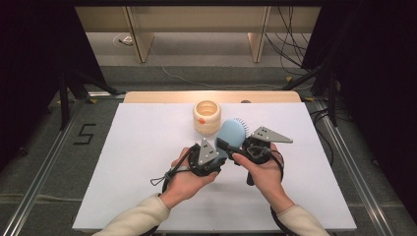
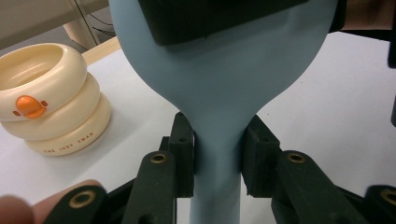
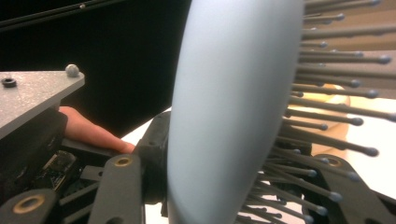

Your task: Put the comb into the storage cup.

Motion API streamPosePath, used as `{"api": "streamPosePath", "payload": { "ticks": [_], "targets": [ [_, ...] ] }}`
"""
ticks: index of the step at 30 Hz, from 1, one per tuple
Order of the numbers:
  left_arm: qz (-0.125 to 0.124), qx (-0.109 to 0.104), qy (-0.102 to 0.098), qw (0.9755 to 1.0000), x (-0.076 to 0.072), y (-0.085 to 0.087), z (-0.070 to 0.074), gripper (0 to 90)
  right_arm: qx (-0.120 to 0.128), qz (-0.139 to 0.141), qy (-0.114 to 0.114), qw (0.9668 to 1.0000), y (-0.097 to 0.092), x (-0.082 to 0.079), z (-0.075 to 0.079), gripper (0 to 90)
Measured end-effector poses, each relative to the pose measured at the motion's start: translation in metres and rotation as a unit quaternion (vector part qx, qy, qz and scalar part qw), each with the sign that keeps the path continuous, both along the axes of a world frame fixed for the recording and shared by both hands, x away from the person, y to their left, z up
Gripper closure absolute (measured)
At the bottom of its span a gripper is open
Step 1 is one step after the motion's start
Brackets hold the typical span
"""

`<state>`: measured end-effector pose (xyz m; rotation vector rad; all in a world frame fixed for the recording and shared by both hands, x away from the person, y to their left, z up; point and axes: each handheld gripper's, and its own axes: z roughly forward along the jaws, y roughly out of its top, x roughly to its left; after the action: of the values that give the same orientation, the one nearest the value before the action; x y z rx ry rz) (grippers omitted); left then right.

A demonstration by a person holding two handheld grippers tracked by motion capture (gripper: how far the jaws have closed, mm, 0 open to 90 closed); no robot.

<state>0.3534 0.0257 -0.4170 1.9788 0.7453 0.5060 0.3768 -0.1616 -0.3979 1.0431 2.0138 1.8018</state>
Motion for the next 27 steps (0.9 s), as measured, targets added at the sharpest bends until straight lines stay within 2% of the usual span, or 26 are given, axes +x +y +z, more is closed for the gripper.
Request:
{"api": "streamPosePath", "payload": {
  "ticks": [3, 4, 5, 6, 7, 10, 11, 14, 16, 17, 24, 27],
  "targets": [
    [0.000, -0.003, 0.005, 1.0000, 0.001, 0.001, 0.001, 67.1, -0.002, 0.005, -0.002, 1.0000, 0.001, 0.001, 0.001, 51.0],
    [-0.001, -0.006, 0.006, 1.0000, 0.001, 0.002, 0.001, 64.1, -0.008, 0.004, -0.005, 0.9999, 0.001, 0.001, 0.001, 51.3],
    [-0.011, -0.011, 0.009, 0.9998, 0.001, 0.004, 0.003, 55.7, -0.025, 0.000, -0.015, 0.9996, 0.002, 0.002, 0.001, 51.4],
    [-0.011, -0.011, 0.009, 0.9998, 0.001, 0.004, 0.003, 52.4, -0.025, 0.000, -0.015, 0.9996, 0.002, 0.002, 0.001, 51.4],
    [-0.011, -0.006, 0.010, 0.9999, 0.001, 0.004, 0.004, 52.4, -0.026, 0.000, -0.015, 0.9995, 0.002, 0.003, 0.000, 51.5],
    [-0.015, 0.003, 0.013, 0.9998, 0.000, 0.007, 0.005, 38.7, -0.027, -0.001, -0.014, 0.9995, 0.001, 0.005, -0.001, 51.4],
    [-0.021, 0.010, 0.007, 0.9997, 0.000, 0.008, 0.006, 31.5, -0.031, -0.005, -0.018, 0.9993, 0.000, 0.006, -0.001, 51.4],
    [-0.027, 0.016, 0.009, 0.9995, -0.001, 0.010, 0.006, 23.7, -0.035, -0.007, -0.020, 0.9992, 0.000, 0.007, 0.000, 51.4],
    [-0.031, 0.024, 0.021, 0.9990, -0.003, 0.014, 0.006, 18.9, -0.037, -0.010, -0.022, 0.9990, -0.002, 0.009, 0.001, 51.4],
    [-0.031, 0.024, 0.021, 0.9990, -0.003, 0.014, 0.006, 16.2, -0.038, -0.010, -0.023, 0.9990, -0.002, 0.009, 0.001, 51.4],
    [-0.027, 0.035, 0.022, 0.9988, -0.006, 0.032, 0.003, 9.8, -0.046, -0.009, -0.029, 0.9985, -0.004, 0.011, 0.001, 51.3],
    [-0.015, 0.041, 0.021, 0.9988, -0.007, 0.045, 0.000, 7.5, -0.047, -0.009, -0.031, 0.9984, -0.004, 0.012, 0.001, 51.3]
  ]
}}
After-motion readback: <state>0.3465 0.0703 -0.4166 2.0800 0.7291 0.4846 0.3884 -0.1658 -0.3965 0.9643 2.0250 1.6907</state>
